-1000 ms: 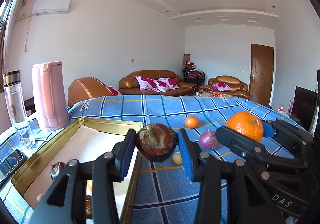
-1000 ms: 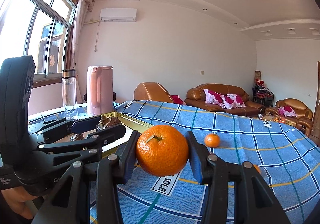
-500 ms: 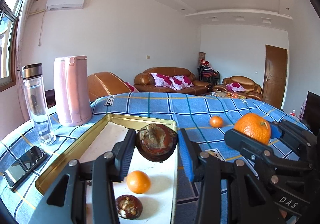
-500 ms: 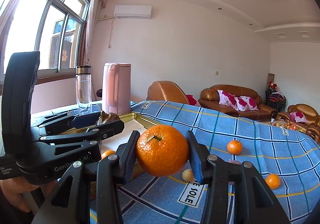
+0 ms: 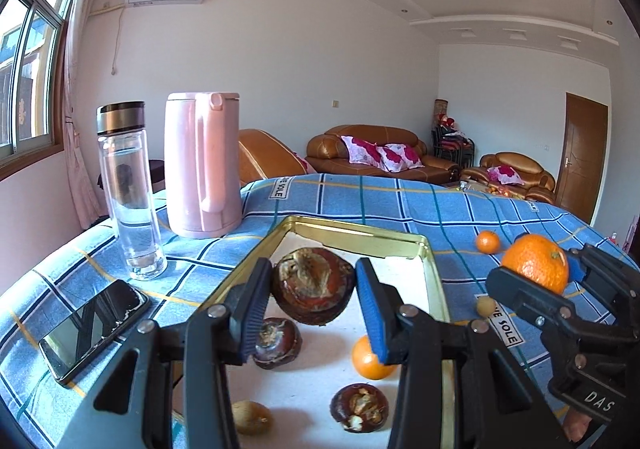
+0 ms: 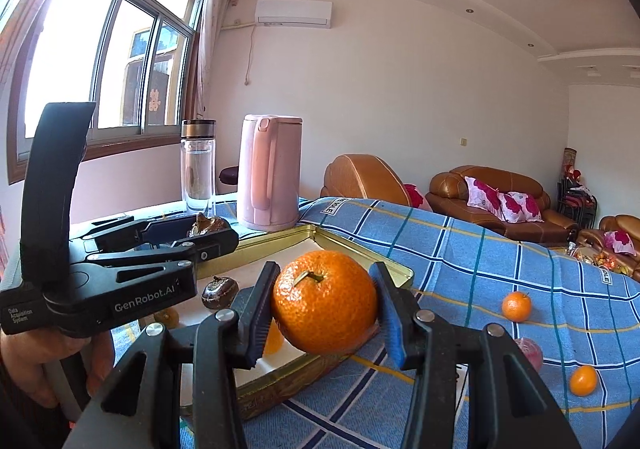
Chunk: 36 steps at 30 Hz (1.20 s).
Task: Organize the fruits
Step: 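Lift and carry the dark fruit with left tool while right tool carries the orange to the tin, then lower and release the dark fruit into the tin while right tool releases the orange there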
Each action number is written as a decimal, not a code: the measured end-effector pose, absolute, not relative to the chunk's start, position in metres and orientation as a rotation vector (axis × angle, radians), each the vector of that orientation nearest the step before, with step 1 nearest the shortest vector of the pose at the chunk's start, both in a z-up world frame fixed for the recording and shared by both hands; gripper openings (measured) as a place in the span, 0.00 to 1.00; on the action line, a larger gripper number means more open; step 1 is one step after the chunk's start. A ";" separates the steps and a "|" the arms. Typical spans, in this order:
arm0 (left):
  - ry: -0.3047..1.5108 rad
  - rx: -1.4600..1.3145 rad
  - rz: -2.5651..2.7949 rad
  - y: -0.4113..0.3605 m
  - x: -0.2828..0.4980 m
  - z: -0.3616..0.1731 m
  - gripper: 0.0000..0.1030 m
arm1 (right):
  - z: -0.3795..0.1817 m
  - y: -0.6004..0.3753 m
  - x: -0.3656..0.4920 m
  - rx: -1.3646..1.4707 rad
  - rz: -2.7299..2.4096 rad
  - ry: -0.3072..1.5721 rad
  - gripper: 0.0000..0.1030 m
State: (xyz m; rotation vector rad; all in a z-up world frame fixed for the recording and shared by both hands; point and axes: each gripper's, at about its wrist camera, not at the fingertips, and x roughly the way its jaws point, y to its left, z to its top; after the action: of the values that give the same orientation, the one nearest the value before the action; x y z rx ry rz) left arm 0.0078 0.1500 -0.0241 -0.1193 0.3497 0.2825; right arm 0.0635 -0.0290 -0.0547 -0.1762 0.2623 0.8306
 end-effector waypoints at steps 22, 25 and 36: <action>0.465 -0.117 0.328 0.178 0.005 -0.046 0.43 | -0.070 0.021 0.058 -0.244 0.951 0.368 0.47; 0.474 -0.123 0.330 0.180 0.007 -0.049 0.43 | -0.072 0.024 0.061 -0.251 0.961 0.389 0.47; 0.523 -0.126 0.320 0.182 0.012 -0.057 0.43 | -0.082 0.034 0.065 -0.294 1.011 0.494 0.47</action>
State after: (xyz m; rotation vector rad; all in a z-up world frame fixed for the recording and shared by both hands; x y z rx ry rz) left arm 0.0116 0.1816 -0.0570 -0.1261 0.5231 0.3196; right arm 0.0651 0.0337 -0.0816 -0.2939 0.4941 1.0113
